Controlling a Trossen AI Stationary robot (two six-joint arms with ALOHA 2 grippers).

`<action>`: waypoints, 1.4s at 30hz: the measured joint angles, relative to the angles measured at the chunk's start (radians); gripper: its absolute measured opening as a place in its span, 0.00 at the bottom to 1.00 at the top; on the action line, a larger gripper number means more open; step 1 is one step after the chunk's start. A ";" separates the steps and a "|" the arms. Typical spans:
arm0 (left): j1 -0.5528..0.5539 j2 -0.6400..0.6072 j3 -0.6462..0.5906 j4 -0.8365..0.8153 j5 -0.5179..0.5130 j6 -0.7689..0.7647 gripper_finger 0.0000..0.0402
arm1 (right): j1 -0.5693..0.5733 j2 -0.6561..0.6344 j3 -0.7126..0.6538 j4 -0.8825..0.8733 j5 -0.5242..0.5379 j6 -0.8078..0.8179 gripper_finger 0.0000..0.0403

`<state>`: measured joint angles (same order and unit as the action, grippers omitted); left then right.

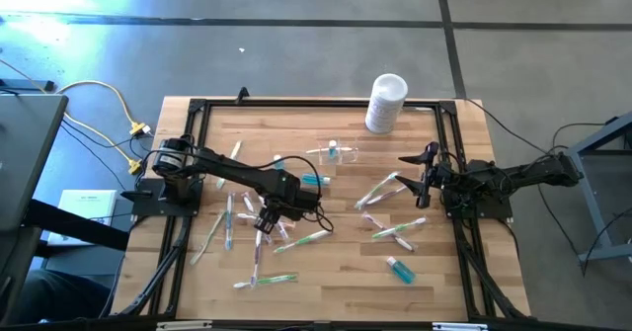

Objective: Pick & Place toothbrushing station
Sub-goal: Put the purple toothbrush into the transparent organizer

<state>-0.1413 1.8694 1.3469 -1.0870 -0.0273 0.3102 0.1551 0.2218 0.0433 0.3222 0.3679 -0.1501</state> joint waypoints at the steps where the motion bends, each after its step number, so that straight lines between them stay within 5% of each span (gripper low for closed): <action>1: 0.005 0.001 -0.011 0.010 0.013 0.000 0.45 | 0.000 0.000 0.000 0.000 0.000 0.000 0.60; 24: 0.036 0.016 -0.066 0.091 0.103 -0.001 0.44 | 0.000 0.000 0.000 -0.010 0.000 0.026 0.60; 28: 0.038 0.016 -0.066 0.089 0.116 -0.008 0.33 | 0.000 0.000 0.000 -0.021 0.000 0.026 0.60; 34: 0.037 0.016 -0.066 0.106 0.128 0.034 0.04 | 0.000 0.000 0.000 -0.020 0.001 0.026 0.60; 42: 0.037 0.014 -0.066 0.105 0.118 0.051 0.01 | 0.000 0.000 0.000 -0.021 0.000 0.062 0.60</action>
<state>-0.1047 1.8832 1.2808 -0.9821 0.0903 0.3611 0.1548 0.2218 0.0433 0.3016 0.3679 -0.0886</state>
